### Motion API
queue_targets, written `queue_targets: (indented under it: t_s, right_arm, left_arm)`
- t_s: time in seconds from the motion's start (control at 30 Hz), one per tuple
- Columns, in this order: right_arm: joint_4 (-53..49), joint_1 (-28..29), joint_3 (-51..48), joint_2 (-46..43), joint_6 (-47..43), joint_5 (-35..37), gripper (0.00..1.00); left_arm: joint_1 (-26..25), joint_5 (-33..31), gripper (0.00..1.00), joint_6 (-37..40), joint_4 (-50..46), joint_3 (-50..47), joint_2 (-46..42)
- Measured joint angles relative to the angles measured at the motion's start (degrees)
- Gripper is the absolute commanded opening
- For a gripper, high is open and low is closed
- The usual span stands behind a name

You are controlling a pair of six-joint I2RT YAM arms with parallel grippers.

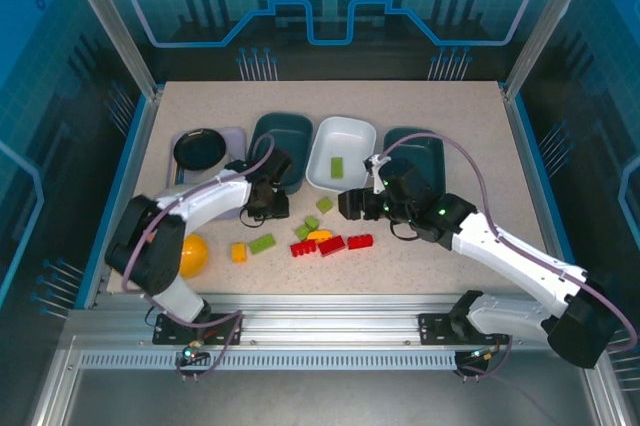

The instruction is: Sort the legos into containers by color

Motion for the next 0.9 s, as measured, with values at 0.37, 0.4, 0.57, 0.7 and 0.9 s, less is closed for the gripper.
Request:
queue_targets:
  t_s: [0.37, 0.4, 0.57, 0.7, 0.9]
  right_arm:
    - [3.08, -12.44, -0.02, -4.59, 5.81, 0.85, 0.80]
    - [3.45, -13.60, 0.00, -4.72, 6.49, 0.79, 0.80]
    - [3.96, -17.20, -0.02, -5.49, 9.03, 0.44, 0.80]
    - [3.96, -17.99, -0.92, -7.61, 10.08, -0.02, 0.80]
    - [2.25, -18.14, -4.13, -11.50, 11.17, -0.48, 0.80]
  left_arm:
    - [-4.39, 2.91, 0.27, -1.90, -6.29, 24.24, 5.79]
    - [-4.52, 3.28, 0.27, -1.64, -6.58, 27.76, 8.87]
    - [-5.33, 4.85, 0.27, -0.68, -7.48, 41.27, 22.86]
    - [-5.62, 6.51, 0.29, -0.61, -8.20, 50.56, 33.18]
    - [-5.62, 8.07, 0.31, -0.63, -9.99, 62.38, 44.28]
